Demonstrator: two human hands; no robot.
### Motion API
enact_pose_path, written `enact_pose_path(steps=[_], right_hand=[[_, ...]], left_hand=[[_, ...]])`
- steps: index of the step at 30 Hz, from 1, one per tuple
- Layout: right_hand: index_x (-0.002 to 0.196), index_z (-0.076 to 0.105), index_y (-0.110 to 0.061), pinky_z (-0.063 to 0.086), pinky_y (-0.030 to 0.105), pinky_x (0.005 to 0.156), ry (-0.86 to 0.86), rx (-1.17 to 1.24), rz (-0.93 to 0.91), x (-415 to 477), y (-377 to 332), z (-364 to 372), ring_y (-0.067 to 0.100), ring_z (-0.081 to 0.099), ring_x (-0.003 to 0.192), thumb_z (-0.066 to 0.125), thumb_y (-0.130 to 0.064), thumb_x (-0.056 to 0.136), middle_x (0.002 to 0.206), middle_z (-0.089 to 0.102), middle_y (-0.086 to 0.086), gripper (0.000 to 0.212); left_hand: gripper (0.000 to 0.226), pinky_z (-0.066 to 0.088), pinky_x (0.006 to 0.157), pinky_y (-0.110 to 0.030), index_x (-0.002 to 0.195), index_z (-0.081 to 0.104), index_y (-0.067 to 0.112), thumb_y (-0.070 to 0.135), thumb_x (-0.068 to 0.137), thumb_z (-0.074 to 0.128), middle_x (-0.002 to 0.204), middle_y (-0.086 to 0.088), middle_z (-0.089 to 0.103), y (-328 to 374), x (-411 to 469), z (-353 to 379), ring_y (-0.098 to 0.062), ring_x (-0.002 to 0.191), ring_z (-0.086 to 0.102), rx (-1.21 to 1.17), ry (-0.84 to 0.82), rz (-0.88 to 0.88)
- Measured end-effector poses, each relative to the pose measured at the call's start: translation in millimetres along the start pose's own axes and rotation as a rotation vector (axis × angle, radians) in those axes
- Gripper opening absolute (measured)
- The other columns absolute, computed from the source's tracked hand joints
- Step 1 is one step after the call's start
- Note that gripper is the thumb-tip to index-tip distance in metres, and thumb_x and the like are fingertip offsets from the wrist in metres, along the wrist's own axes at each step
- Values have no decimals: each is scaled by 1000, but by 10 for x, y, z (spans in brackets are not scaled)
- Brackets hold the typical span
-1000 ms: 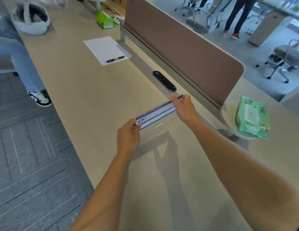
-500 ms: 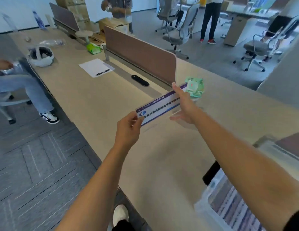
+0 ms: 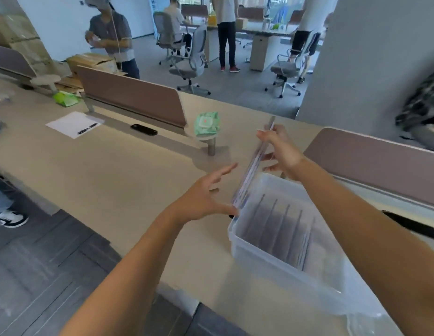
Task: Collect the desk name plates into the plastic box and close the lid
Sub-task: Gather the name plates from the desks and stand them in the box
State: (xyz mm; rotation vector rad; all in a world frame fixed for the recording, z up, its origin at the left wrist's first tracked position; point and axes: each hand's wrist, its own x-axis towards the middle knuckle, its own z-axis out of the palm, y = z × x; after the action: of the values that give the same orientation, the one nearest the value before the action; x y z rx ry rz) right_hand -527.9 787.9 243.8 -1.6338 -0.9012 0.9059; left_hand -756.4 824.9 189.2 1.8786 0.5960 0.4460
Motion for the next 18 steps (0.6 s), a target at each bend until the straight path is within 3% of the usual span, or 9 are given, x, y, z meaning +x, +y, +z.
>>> enact_pose_path(steps=[4, 9, 13, 18], right_hand=[[133, 39, -26, 50, 42, 70, 94, 40, 85, -494, -3, -223, 29, 57, 92, 64, -61, 63, 119, 53, 3, 82], [124, 37, -27, 49, 44, 70, 253, 98, 96, -1052, 130, -539, 26, 54, 94, 62, -56, 71, 126, 48, 1, 66], [126, 37, -27, 54, 52, 73, 310, 203, 99, -1429, 173, -907, 35, 56, 104, 64, -57, 68, 137, 41, 3, 71], [142, 36, -28, 57, 51, 69, 286, 238, 117, -1742, 326, -1323, 39, 59, 107, 67, -68, 56, 138, 45, 4, 100]], left_hand=[[95, 37, 107, -23, 135, 34, 62, 34, 64, 91, 139, 34, 36, 71, -40, 317, 15, 129, 33, 146, -46, 209], [91, 40, 104, -17, 135, 39, 51, 32, 64, 91, 142, 16, 43, 116, -150, 688, -3, 132, 42, 74, -14, 424], [88, 42, 106, -27, 135, 37, 54, 39, 65, 89, 146, 15, 42, 225, -227, 987, -5, 134, 43, -137, -23, 331], [104, 41, 108, -32, 136, 32, 53, 54, 48, 88, 150, 7, 36, 580, -209, 1411, -15, 136, 41, -162, -247, 164]])
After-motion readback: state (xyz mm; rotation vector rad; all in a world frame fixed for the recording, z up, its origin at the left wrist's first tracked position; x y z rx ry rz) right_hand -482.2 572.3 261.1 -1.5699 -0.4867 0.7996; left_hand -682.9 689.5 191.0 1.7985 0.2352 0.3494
